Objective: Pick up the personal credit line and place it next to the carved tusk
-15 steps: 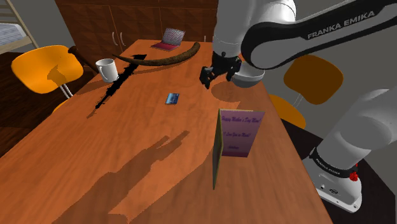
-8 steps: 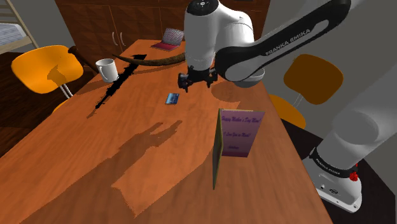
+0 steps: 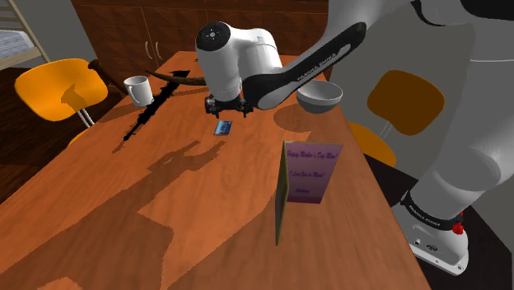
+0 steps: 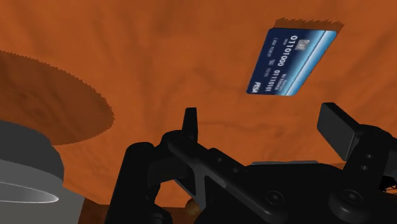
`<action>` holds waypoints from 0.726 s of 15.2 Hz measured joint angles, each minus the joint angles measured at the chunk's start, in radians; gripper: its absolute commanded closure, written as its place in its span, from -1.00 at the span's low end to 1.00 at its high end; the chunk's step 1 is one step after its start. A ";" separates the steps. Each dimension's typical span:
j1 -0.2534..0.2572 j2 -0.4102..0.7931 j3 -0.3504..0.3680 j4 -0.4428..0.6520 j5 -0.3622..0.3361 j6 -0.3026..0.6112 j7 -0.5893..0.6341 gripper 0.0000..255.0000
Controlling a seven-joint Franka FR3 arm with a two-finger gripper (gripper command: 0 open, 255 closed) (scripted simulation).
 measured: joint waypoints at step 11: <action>0.101 0.205 -0.099 0.170 -0.150 -0.037 0.127 -1.00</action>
